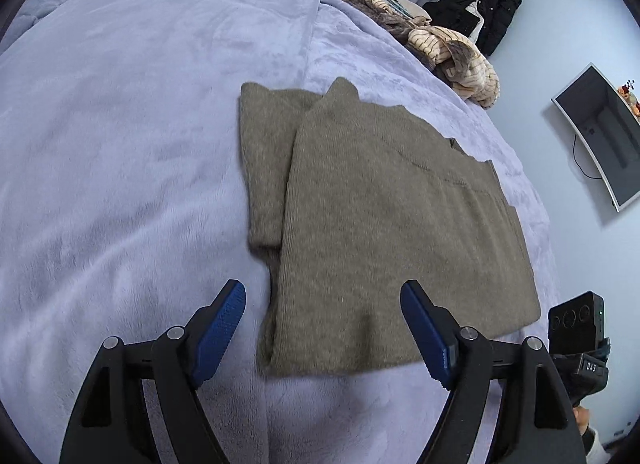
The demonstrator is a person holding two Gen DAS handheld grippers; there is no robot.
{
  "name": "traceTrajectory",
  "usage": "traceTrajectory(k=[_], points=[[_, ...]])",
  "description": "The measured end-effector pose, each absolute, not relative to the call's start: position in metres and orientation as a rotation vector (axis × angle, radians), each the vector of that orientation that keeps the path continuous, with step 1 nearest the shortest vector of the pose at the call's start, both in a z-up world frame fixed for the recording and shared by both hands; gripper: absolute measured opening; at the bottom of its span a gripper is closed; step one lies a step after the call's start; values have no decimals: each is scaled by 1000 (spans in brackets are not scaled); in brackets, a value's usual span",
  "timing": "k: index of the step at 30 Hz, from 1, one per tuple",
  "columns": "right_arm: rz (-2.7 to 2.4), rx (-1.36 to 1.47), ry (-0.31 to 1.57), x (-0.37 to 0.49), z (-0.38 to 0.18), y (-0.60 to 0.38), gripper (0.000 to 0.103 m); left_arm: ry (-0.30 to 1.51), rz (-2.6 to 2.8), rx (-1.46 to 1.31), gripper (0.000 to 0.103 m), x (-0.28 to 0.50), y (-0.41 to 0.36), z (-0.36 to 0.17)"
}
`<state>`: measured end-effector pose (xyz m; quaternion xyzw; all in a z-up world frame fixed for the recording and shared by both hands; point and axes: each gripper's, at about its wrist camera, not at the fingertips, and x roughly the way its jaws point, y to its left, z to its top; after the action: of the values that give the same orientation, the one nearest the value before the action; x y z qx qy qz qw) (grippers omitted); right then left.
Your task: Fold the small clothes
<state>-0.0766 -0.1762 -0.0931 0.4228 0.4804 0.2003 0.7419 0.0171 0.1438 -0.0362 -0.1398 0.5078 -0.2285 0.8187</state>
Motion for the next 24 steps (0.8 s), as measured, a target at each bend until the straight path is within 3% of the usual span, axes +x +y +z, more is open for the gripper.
traceTrajectory(k=[2, 5, 6, 7, 9, 14, 21, 24], points=[[412, 974, 1031, -68, -97, -167, 65, 1104, -495, -324, 78, 14, 143, -45], [356, 1059, 978, -57, -102, -163, 65, 1127, -482, -319, 44, 14, 136, -54], [341, 1084, 964, -53, -105, -164, 63, 1144, -469, -311, 23, 16, 137, -57], [337, 1106, 959, -48, -107, -163, 45, 1166, -467, -325, 18, 18, 140, -60], [327, 1106, 1007, -38, -110, -163, 9, 1170, -487, -400, 16, 18, 150, -57], [382, 922, 979, -42, -66, -156, 9, 1090, -503, -329, 12, -3, 158, -30], [296, 1002, 1107, -67, -123, -169, 6, 1137, -414, -235, 12, -14, 155, -74], [294, 908, 1106, -74, -107, -165, 6, 1122, -402, -189, 12, -18, 153, -66]])
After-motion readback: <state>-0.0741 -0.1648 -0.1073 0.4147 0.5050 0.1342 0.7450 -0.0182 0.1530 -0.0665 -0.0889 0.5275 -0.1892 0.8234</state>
